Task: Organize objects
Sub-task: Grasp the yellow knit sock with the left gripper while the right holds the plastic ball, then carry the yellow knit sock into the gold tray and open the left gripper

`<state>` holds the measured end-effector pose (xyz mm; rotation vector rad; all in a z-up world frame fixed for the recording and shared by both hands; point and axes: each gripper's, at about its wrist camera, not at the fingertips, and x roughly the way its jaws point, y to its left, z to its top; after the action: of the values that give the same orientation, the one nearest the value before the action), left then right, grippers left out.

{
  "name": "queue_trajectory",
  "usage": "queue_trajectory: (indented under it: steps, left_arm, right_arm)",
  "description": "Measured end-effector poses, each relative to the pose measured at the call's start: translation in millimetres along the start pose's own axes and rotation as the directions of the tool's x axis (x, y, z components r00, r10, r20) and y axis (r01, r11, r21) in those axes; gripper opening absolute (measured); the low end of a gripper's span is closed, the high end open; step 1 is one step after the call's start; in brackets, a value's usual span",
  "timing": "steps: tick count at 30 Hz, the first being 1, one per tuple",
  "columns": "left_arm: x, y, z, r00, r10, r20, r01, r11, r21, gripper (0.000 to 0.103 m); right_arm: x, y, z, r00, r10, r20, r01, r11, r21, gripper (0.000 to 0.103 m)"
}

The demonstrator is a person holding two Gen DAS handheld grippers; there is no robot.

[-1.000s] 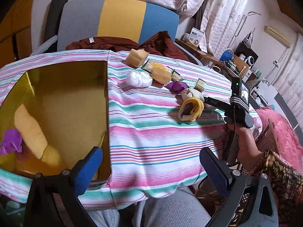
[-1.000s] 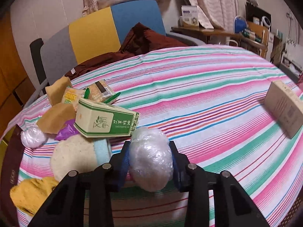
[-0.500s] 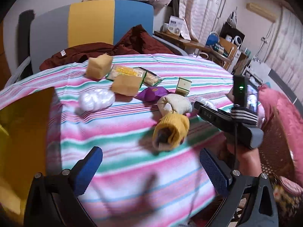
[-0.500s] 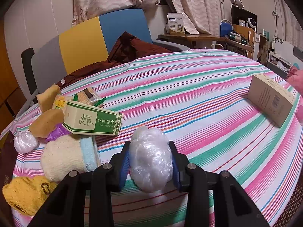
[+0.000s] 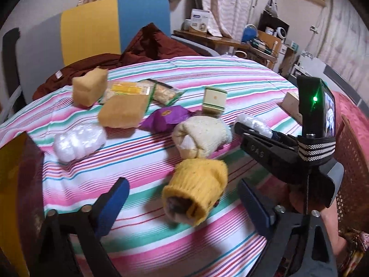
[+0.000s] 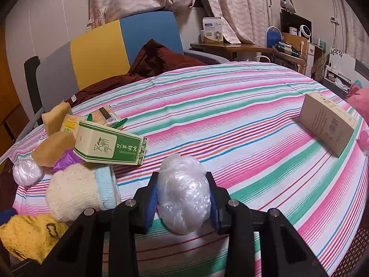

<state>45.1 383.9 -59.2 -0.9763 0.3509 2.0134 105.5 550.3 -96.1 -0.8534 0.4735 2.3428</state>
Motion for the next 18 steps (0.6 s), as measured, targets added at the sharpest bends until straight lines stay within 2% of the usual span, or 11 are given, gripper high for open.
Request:
queue_trajectory:
  steps: [2,4,5,11,18]
  left_arm:
    - [6.7,-4.1,0.5,1.0,-0.003,-0.018,0.003,1.0,0.021,0.074]
    - [15.7,-6.1,0.4,0.999,-0.007,-0.054,0.009,1.0,0.025,0.05]
    - [18.2,-5.9,-0.5,0.997,-0.033,-0.063,0.034,0.999,0.015,0.046]
    - [11.3,-9.4,-7.8,0.999,-0.024,-0.034,0.025,0.999,0.029,0.042]
    - [0.8,2.3,-15.9,0.998,-0.053,-0.032,0.052,0.998,-0.027,0.041]
  right_arm:
    - [0.2,-0.2,0.2,1.0,0.0,0.0,0.0,1.0,0.0,0.037]
    - [0.6,-0.1,0.3,1.0,-0.001,0.001,0.001,1.0,-0.001,0.037]
    - [0.6,0.1,0.0,1.0,-0.001,0.001,0.001,1.0,0.0,0.037]
    - [1.1,1.0,-0.1,1.0,-0.007,0.0,0.007,1.0,-0.003,0.037]
    - [1.0,2.8,-0.7,1.0,-0.019,0.001,0.019,1.0,-0.009,0.037]
